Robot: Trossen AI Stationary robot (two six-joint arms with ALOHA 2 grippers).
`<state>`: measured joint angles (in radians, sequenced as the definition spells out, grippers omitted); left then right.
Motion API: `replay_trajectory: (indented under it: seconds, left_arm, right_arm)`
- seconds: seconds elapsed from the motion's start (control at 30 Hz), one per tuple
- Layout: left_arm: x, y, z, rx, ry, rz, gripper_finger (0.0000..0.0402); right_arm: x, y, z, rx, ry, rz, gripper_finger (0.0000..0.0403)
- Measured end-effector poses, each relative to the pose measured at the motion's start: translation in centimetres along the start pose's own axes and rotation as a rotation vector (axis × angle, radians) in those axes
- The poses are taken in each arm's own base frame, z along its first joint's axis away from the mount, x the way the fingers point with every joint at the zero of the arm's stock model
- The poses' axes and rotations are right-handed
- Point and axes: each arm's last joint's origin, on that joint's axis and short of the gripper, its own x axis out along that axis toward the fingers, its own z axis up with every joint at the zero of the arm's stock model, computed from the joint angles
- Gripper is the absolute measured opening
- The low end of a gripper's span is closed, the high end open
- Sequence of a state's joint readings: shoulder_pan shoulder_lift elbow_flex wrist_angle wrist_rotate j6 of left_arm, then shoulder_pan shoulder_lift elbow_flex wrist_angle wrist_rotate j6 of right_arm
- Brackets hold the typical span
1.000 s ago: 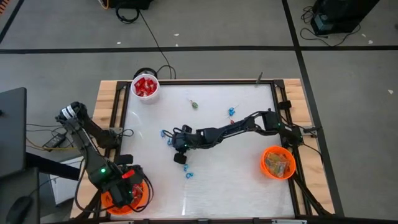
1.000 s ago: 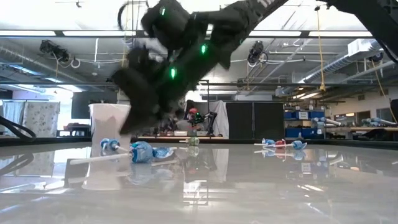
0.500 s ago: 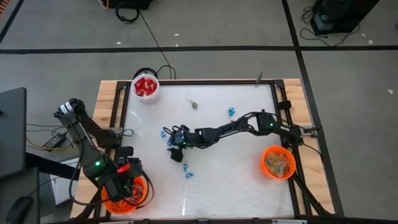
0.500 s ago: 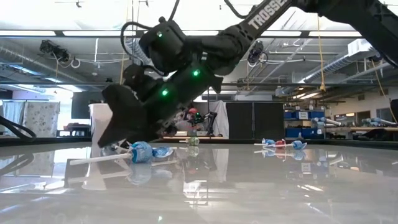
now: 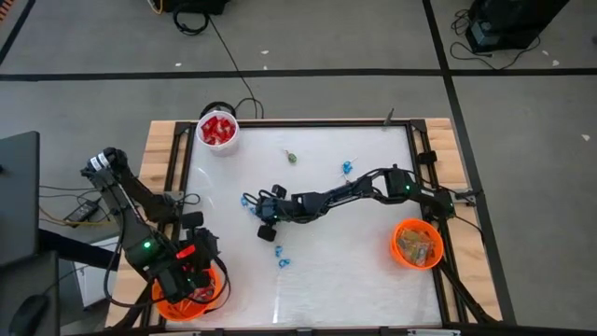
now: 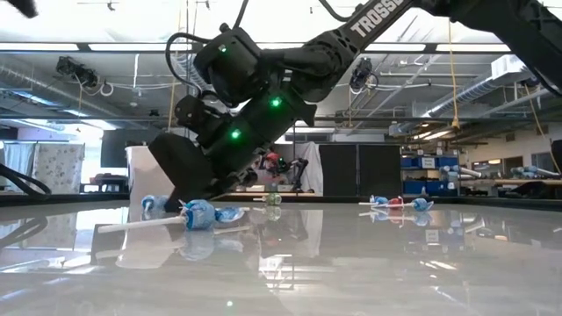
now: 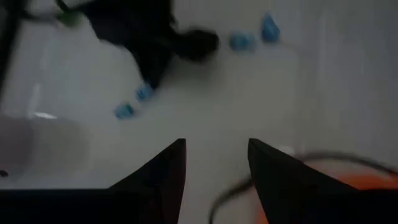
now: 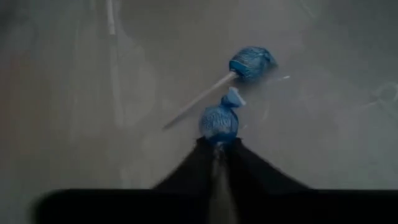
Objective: Sort candy by brand, put in halloween buckets
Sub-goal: Put the blue sucker into the left orange bucket
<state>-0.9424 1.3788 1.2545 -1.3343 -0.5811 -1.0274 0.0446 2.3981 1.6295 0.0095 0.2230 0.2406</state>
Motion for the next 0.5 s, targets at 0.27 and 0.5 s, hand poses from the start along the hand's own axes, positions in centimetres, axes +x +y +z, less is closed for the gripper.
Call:
replay_trajectory:
  seconds: [0.27,0.5]
  left_arm:
    - [0.7,-0.1,0.2,-0.004,-0.061,0.022,0.0173]
    - [4.5,-0.8,-0.2,0.046,-0.115,-0.006,0.0172]
  right_arm:
    - [-1.0,0.0,0.6,-0.086,0.024,0.054,0.0027]
    - [-4.0,0.4,1.6,-0.171,0.116,0.052,0.0012]
